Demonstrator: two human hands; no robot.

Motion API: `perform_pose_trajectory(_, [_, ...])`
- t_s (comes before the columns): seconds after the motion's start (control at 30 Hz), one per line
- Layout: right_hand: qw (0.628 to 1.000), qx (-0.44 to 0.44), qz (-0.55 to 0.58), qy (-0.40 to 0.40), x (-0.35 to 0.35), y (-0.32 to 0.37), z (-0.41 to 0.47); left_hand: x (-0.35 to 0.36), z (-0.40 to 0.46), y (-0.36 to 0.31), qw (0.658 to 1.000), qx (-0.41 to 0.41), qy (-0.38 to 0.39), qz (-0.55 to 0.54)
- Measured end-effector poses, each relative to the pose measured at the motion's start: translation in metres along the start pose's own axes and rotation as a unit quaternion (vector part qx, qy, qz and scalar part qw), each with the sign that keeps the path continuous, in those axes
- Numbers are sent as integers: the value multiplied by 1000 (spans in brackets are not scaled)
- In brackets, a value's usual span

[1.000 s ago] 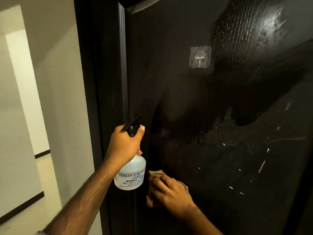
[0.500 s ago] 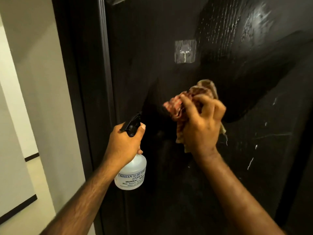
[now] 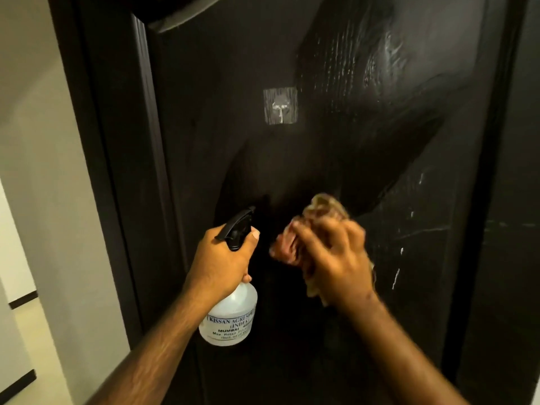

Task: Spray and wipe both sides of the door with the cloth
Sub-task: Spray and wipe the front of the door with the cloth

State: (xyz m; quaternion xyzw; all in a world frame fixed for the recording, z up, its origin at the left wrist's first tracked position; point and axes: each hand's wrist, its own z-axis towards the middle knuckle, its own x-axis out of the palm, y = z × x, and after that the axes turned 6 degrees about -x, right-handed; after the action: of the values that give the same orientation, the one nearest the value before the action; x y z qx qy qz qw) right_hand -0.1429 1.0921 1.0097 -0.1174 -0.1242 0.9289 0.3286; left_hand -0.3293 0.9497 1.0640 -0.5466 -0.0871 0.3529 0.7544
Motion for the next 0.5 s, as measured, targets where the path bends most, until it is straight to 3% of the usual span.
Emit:
perform_pose_trajectory(0.13, [981,152,-66,-97,-33,-50,77,17,-2,-6,1000,1,30,8])
perform_pose_trajectory(0.23, [977,186,-54,-92,-36,-49,86,29,-6,-8,999,0,44,-14])
perform_pose_trajectory(0.33, [992,111,-55,-29,-33,-35,47,40,-7,-7,998,-6,47,-29])
perform_pose_trajectory(0.5, [987,-66,12,149,-30,10,-109,55,-9,-19,997,8,59,-40])
